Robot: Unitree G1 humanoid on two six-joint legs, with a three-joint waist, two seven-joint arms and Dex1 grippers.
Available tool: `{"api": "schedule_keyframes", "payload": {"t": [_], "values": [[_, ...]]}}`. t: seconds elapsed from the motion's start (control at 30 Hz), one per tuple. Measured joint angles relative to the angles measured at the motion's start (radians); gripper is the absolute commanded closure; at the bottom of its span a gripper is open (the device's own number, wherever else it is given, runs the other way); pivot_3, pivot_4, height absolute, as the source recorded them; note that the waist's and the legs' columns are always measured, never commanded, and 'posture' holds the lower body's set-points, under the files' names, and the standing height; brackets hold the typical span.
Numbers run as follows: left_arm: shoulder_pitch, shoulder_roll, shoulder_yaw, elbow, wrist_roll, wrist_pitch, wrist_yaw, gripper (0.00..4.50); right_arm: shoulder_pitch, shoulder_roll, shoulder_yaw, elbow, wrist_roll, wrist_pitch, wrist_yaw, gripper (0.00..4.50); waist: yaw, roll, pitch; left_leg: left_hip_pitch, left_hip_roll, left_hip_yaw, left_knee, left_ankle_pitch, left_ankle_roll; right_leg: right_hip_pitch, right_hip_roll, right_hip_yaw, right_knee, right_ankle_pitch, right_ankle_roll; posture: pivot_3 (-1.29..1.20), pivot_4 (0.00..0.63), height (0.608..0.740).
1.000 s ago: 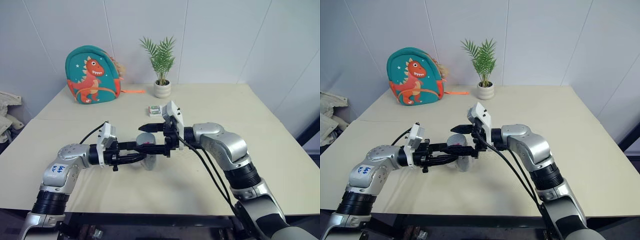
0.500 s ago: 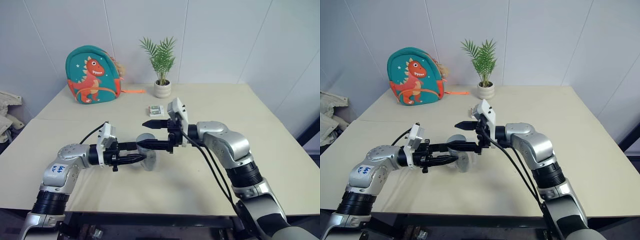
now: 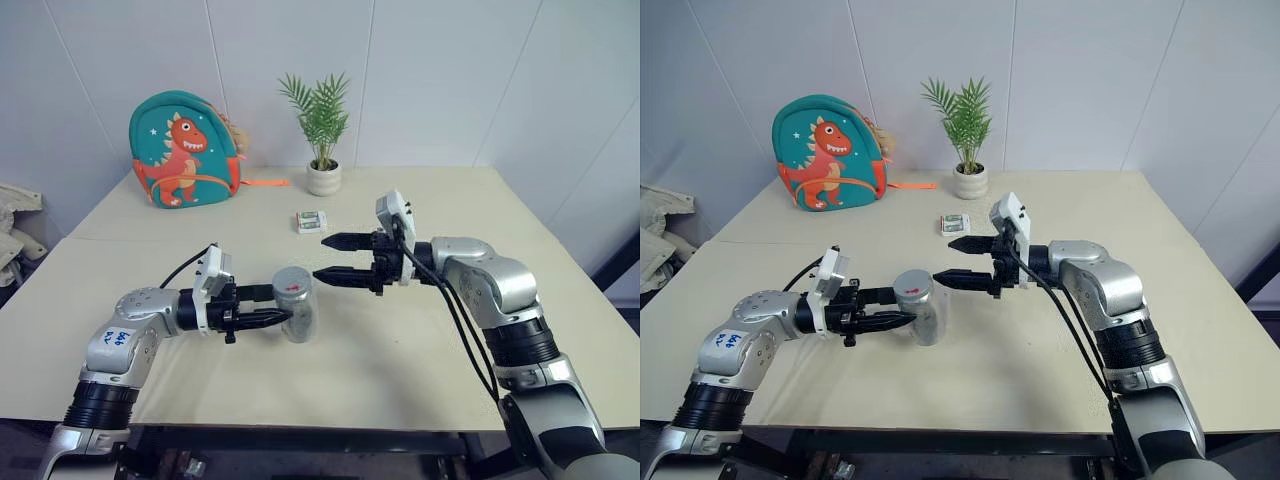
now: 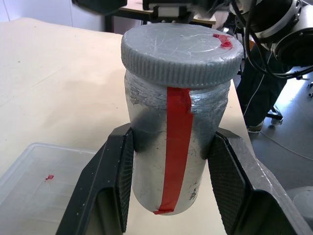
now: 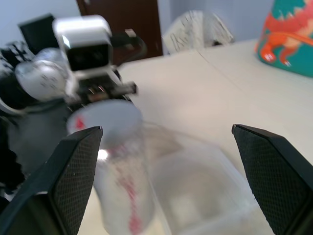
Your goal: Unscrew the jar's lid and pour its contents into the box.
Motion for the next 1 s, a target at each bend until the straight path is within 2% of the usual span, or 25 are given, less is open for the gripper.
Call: {"api": "schedule_keyframes", "payload": {"t": [0.23, 0.5, 1.0], "values": [[0.000, -0.001, 0.000, -0.001, 0.000, 0.000, 0.008, 2.63, 0.030, 0.077, 0.054, -0.110, 0.033, 0.049, -0.032, 0.03, 0.002, 0.000, 0.000, 0.000, 0.000, 0.000, 0.001, 0.000, 0.000, 0.000, 0.000, 0.000, 0.000, 0.000, 0.000, 0.00, 0.150, 0.740], [0.000, -0.007, 0.000, -0.001, 0.000, 0.001, 0.008, 2.63, -0.006, 0.144, 0.094, -0.073, 0.002, 0.045, -0.098, 0.03, 0.002, 0.000, 0.000, 0.000, 0.000, 0.000, 0.001, 0.000, 0.000, 0.000, 0.000, 0.000, 0.000, 0.001, 0.000, 0.00, 0.150, 0.740], [0.000, -0.018, 0.000, -0.001, 0.000, 0.000, 0.007, 2.63, -0.008, 0.136, 0.109, 0.015, -0.042, 0.017, -0.083, 0.03, 0.002, 0.000, 0.000, 0.000, 0.000, 0.000, 0.001, 0.000, 0.000, 0.000, 0.000, 0.000, 0.000, 0.001, 0.000, 0.00, 0.150, 0.740]]}}
